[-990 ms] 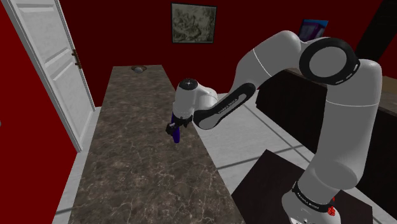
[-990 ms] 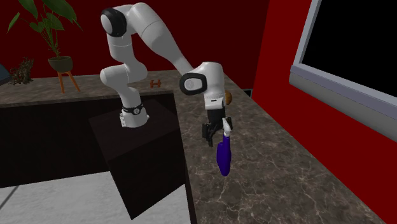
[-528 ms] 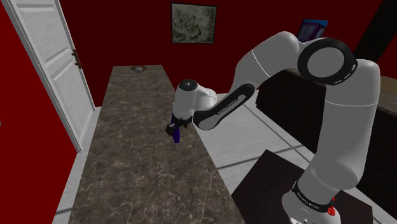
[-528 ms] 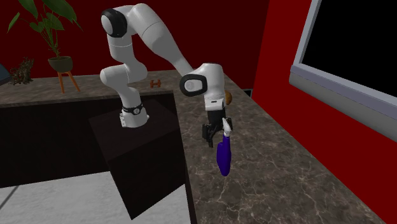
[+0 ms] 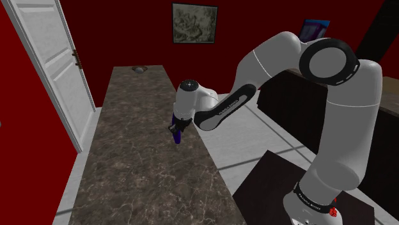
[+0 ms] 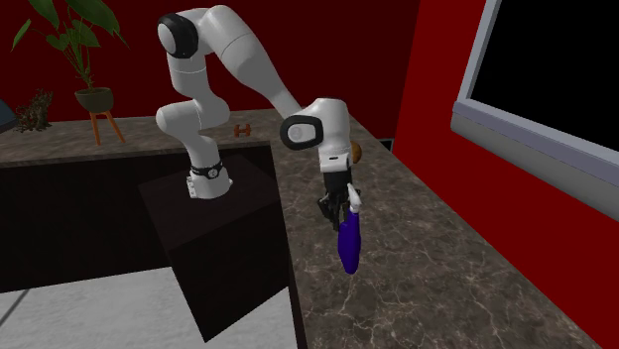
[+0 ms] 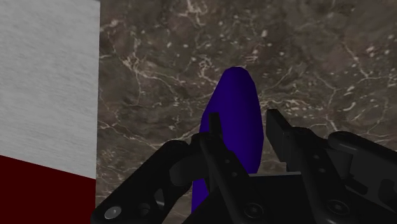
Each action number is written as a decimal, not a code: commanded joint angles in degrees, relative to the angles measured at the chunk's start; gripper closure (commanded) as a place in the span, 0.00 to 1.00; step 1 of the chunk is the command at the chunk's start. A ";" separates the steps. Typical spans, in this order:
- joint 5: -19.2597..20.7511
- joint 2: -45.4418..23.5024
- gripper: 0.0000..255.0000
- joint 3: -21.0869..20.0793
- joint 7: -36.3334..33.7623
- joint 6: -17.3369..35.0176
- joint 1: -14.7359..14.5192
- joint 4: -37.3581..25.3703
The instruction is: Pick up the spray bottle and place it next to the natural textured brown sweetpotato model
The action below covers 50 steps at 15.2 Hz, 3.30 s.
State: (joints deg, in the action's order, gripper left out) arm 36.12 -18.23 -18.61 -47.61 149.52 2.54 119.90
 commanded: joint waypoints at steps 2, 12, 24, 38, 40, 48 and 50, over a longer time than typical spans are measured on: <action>0.03 -0.10 1.00 0.06 -0.01 -0.03 0.02 -0.06; -6.40 5.14 1.00 -2.60 5.71 -5.18 1.79 -0.99; -12.80 10.29 1.00 -4.36 11.51 -12.13 2.85 -3.99; -17.83 14.34 1.00 -5.13 16.51 -21.18 3.20 -10.02; -18.35 14.72 1.00 -5.19 17.08 -22.55 3.20 -11.11; -19.92 15.76 1.00 -5.35 19.06 -28.17 3.17 -16.01; -20.20 15.88 1.00 -5.39 19.48 -29.61 3.14 -17.39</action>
State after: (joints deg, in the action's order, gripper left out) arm 16.09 -2.49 -23.99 -28.35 120.58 5.69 103.05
